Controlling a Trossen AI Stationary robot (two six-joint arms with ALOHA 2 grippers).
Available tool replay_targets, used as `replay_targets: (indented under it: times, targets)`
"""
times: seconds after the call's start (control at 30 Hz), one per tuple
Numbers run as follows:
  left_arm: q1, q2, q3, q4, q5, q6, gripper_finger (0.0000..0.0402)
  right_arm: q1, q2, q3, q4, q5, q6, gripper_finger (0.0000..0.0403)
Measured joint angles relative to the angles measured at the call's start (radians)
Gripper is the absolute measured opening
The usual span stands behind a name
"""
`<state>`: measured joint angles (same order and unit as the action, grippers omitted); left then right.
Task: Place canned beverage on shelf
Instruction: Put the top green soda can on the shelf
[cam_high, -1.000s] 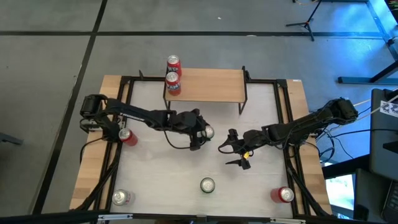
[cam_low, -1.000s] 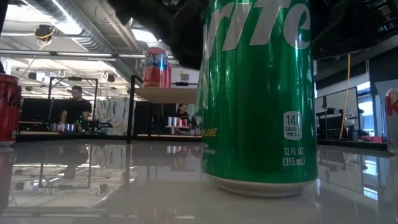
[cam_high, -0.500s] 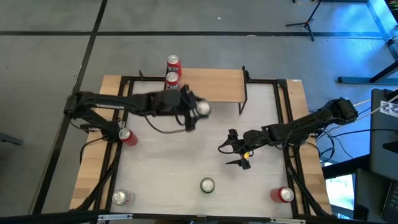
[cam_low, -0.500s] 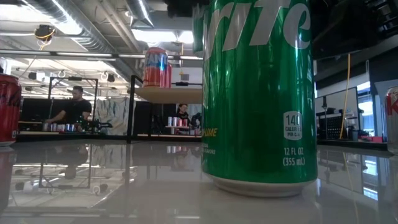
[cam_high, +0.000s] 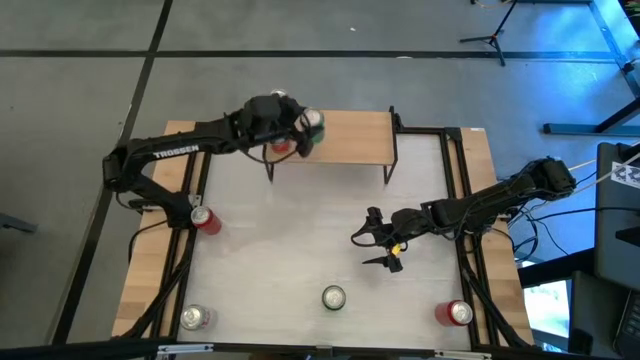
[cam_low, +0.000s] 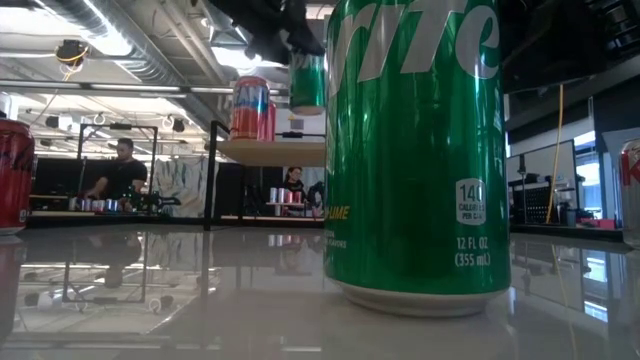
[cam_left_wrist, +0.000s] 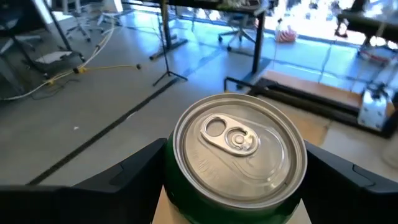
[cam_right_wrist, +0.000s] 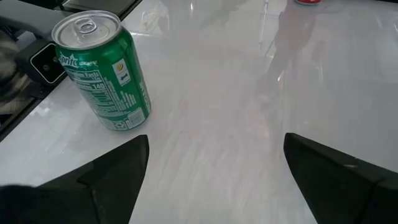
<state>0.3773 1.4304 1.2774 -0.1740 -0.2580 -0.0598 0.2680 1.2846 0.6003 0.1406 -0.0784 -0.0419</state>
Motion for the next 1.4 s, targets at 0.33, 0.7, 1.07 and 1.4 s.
replay_targets:
  times: [0.33,0.7,1.07,1.4]
  targets:
    - [-0.027,0.013,0.000,0.009,0.019,-0.017,0.0289,0.000,0.001,0.000,-0.002,0.000,-0.007,0.0370]
    - [-0.107,0.041,0.000,-0.004,0.036,-0.004,0.0289,0.000,0.001,0.000,0.015,0.000,-0.007,0.0370]
    - [-0.086,0.076,0.000,-0.009,0.079,-0.009,0.0289,0.001,0.004,0.000,0.015,0.179,0.051,0.0370]
    - [-0.219,0.074,0.000,-0.059,0.077,0.009,0.0289,0.000,0.009,0.000,0.011,0.199,0.117,0.0370]
